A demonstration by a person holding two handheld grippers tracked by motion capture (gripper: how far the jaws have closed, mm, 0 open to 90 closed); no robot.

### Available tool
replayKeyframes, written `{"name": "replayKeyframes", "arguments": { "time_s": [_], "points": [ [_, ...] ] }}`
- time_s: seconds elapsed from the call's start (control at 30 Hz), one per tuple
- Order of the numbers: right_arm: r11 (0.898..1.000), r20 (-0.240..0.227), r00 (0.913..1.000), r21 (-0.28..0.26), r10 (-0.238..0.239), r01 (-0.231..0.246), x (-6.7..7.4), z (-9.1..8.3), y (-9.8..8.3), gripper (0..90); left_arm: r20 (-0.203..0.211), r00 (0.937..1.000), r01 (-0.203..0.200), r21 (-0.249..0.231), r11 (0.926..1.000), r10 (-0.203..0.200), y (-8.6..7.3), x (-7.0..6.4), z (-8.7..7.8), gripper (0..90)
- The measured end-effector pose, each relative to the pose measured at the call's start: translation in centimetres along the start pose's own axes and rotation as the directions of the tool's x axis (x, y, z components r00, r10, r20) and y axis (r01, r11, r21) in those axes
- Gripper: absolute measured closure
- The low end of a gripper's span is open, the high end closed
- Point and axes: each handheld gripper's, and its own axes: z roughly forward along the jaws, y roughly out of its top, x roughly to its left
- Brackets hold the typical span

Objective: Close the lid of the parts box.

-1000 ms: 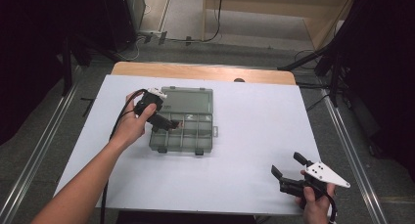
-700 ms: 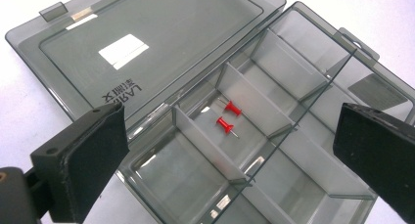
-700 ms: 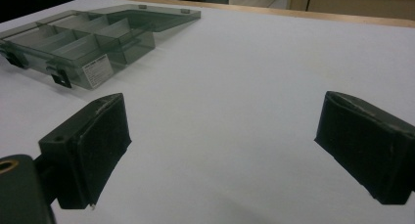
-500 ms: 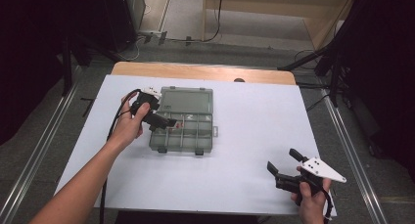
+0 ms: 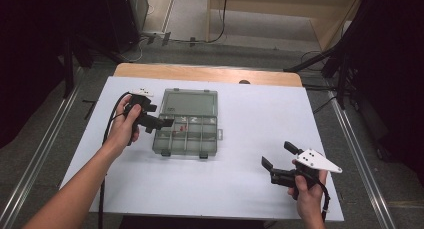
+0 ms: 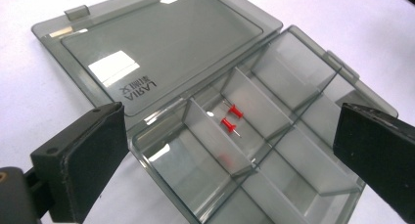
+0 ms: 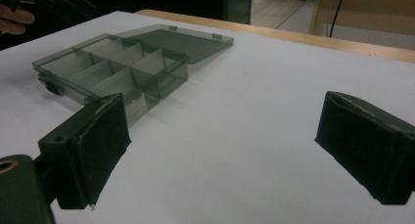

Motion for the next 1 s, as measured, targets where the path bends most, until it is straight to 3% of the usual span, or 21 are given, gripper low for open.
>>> {"name": "replayKeyframes", "arguments": {
  "time_s": [0.33,0.63,0.83,1.0],
  "points": [
    [1.0,-0.024,0.9996,-0.002,-0.017,0.017,0.6,2.0,1.9,5.6,-0.033,0.9994,-0.006,-0.035,0.9994,0.005,0.0,0.4,0.5,0.0],
    [1.0,-0.057,0.9984,0.023,-0.01,0.011,1.0,3.7,3.2,6.5,-0.06,0.9978,0.023,-0.081,0.9964,-0.028,-0.1,1.0,0.4,0.0],
    [1.0,-0.067,0.9977,0.024,-0.015,0.017,1.2,5.0,3.8,6.5,-0.059,0.9978,0.027,-0.062,0.9977,-0.03,-0.2,1.3,0.6,0.0],
    [0.999,-0.085,0.9962,0.029,-0.016,0.019,1.5,6.3,4.4,6.5,-0.046,0.9974,0.052,-0.078,0.9956,-0.056,-0.3,1.6,0.8,0.0]
  ]
}}
